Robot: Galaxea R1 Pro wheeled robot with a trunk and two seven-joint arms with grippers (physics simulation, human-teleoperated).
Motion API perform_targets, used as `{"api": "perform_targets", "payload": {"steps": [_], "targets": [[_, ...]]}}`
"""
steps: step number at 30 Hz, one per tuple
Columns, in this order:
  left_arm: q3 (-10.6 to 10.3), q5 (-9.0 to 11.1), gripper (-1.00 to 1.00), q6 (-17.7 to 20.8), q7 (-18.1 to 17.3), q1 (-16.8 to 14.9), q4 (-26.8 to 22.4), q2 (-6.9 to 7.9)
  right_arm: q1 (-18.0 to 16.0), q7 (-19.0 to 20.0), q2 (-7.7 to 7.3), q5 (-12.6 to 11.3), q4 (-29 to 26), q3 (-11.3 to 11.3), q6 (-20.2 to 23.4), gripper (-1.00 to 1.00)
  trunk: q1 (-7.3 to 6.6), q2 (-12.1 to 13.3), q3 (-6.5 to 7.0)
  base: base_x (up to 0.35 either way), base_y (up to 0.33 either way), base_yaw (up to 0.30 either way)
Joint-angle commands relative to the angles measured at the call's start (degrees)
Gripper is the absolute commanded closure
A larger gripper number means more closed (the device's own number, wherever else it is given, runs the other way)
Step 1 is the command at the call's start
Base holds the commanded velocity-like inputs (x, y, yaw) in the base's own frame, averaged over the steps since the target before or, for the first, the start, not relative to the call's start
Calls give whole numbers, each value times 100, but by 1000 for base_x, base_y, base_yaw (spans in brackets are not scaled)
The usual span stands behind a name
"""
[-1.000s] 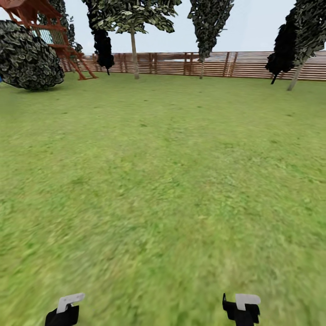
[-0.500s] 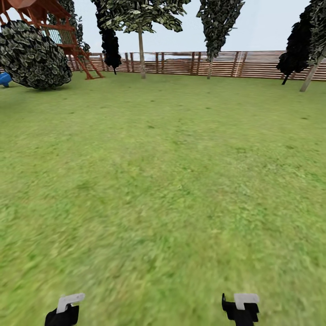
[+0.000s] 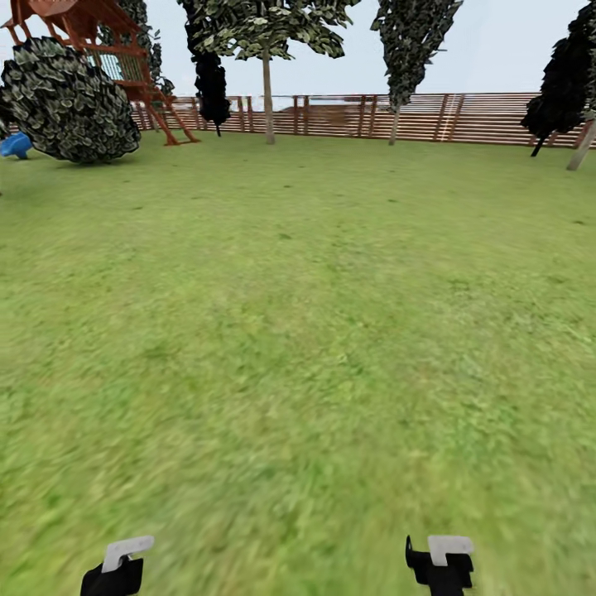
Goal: In the garden, pick up the pesticide atomizer on the floor and spray pesticide onto both trees until each tree trunk is fully covered.
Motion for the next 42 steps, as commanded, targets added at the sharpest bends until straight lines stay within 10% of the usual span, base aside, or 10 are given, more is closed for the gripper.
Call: {"api": "perform_targets", "payload": {"steps": [1, 42], "targets": [[1, -1, 100, 0, 0, 0, 0, -4, 0, 0, 0, 0, 0, 0, 0, -100, 0, 0, 0, 335, 11, 266], [9, 12, 100, 0, 3, 0, 1, 25, 0, -9, 0, 5, 9, 0, 0, -100, 0, 0, -21, 337, 13, 88]]}}
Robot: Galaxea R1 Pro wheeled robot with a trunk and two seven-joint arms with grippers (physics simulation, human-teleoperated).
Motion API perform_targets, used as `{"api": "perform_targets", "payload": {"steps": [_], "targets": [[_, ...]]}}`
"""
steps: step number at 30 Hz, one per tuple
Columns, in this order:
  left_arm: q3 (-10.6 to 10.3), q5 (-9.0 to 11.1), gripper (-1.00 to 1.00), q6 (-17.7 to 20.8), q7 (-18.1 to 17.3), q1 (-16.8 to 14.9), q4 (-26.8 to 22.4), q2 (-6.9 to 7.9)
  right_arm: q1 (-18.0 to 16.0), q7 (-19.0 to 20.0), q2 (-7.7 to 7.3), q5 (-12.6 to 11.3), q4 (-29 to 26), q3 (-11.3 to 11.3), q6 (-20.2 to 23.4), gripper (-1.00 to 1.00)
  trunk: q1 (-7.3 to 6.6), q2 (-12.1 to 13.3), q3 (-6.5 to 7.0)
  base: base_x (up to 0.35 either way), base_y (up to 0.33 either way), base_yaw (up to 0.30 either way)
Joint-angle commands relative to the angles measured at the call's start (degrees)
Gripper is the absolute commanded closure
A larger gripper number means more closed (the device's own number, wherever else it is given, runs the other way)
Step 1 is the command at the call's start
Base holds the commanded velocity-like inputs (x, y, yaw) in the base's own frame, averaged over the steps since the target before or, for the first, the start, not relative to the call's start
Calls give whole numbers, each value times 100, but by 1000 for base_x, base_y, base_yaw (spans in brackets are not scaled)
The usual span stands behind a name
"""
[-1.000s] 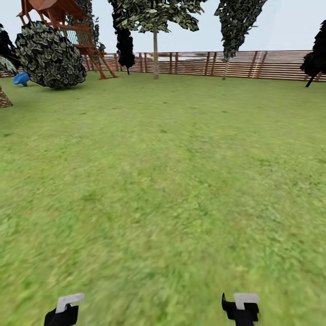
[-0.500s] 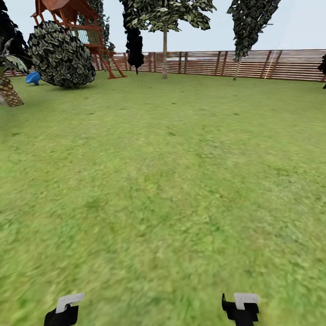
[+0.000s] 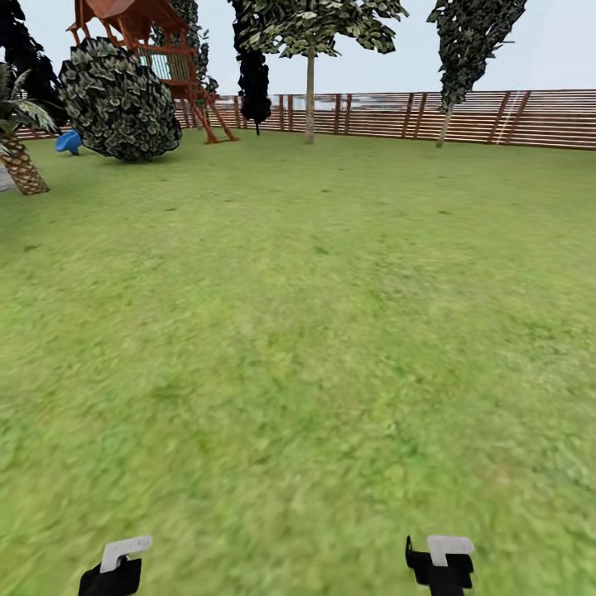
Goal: In the garden, pick up the pesticide atomizer on the floor and spray pesticide onto both trees until each tree trunk is fully covered.
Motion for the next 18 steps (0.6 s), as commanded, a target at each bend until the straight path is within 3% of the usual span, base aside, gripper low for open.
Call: {"api": "perform_targets", "payload": {"steps": [1, 18], "targets": [[1, -2, 100, 0, 2, 0, 0, -2, 0, 0, 0, -2, 0, 0, 0, -100, 0, 0, 0, 337, 0, 0], [-7, 1, 100, 0, 6, 0, 0, -33, 0, 0, 0, 4, 0, 0, 0, -100, 0, 0, 0, 338, 0, 0]]}}
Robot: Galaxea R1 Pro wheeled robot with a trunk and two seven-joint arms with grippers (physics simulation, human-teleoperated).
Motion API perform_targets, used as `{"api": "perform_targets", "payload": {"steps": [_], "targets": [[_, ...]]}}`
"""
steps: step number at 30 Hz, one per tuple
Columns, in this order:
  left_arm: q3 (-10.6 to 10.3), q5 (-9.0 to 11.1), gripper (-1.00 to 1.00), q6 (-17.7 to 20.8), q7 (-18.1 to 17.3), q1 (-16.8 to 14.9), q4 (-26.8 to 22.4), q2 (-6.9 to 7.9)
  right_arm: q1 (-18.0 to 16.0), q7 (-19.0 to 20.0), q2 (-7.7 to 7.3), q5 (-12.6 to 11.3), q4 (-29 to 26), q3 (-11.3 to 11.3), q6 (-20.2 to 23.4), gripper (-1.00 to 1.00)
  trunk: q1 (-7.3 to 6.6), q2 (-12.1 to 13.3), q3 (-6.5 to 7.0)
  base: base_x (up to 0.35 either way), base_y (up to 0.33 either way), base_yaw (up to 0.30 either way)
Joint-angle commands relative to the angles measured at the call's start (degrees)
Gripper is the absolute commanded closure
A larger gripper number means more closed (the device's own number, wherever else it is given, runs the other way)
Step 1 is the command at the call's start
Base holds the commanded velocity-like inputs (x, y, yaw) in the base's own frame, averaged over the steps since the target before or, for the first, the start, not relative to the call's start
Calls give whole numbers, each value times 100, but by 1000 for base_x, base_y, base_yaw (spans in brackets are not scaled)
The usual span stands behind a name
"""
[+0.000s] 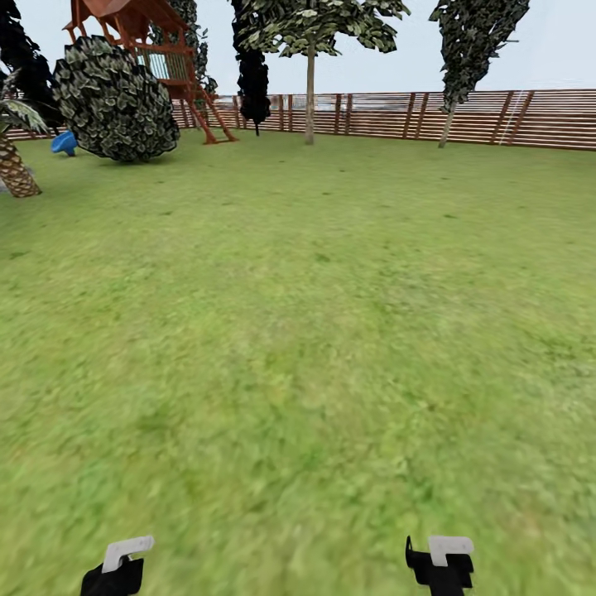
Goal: In the garden, pick up the pesticide atomizer on the floor and spray pesticide onto both trees until each tree trunk is fully covered.
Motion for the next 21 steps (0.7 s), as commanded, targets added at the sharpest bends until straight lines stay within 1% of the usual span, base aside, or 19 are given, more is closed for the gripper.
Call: {"api": "perform_targets", "payload": {"steps": [1, 21], "targets": [[3, 1, 100, 0, 0, 0, -1, 0, 0, 0, 0, 0, 0, 0, 0, -100, 0, 0, 0, 338, 0, 0], [8, -7, 100, 0, 0, 0, -1, 35, 0, -4, 0, -9, 8, 0, 0, -100, 0, 0, 0, 338, 0, 0]]}}
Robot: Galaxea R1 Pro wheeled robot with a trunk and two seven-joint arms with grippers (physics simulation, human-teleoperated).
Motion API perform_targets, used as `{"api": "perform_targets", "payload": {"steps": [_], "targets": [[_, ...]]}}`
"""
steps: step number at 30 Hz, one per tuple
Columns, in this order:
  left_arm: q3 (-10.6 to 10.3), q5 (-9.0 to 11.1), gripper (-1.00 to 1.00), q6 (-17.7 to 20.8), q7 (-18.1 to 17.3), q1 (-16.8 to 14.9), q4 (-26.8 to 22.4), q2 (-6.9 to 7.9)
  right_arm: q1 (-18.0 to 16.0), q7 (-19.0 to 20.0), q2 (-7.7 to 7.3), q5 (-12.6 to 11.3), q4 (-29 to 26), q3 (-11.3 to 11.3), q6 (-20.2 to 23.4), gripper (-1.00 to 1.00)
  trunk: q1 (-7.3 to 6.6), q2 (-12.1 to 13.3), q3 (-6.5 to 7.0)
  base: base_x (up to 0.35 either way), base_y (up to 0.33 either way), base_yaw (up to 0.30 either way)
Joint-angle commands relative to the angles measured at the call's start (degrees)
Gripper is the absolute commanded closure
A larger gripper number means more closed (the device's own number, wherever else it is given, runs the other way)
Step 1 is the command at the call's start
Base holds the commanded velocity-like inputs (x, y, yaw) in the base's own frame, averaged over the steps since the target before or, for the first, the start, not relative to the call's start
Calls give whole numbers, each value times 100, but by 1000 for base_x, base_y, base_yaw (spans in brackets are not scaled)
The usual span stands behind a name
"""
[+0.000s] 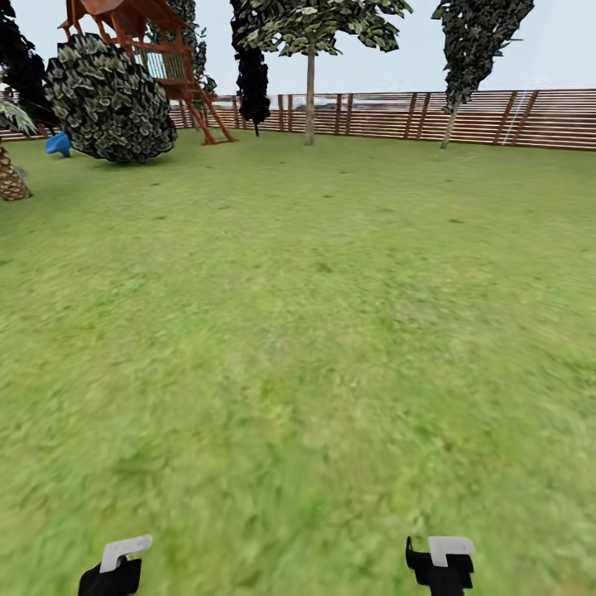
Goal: In the garden, pick up the pesticide atomizer on the floor and spray pesticide onto both trees until each tree trunk is fully covered.
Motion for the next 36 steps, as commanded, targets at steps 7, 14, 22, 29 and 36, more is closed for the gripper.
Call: {"api": "perform_targets", "payload": {"steps": [7, 14, 22, 29, 36], "targets": [[-4, 0, 100, 0, -3, 0, 0, -8, 0, 5, 0, 0, -1, 0, 0, -100, 0, 0, 0, 339, 0, -142], [-8, 0, 100, 0, -1, 0, 6, -36, 0, -4, 4, -9, -5, -4, 0, -100, 0, 0, 0, 339, 0, -52], [-8, 0, 100, 0, -5, 0, 6, -35, 0, -4, 9, -10, -7, 0, 0, -100, 0, 0, 0, 339, 0, -77], [-8, 0, 100, 0, -2, 0, 2, -35, 0, -3, 9, -17, -6, 0, 0, -100, 0, 0, 0, 339, 0, 0], [-8, 0, 100, 0, -6, 0, 8, -41, 0, -4, 9, -18, -8, 0, 0, -100, 0, 0, 0, 339, 0, 0]]}}
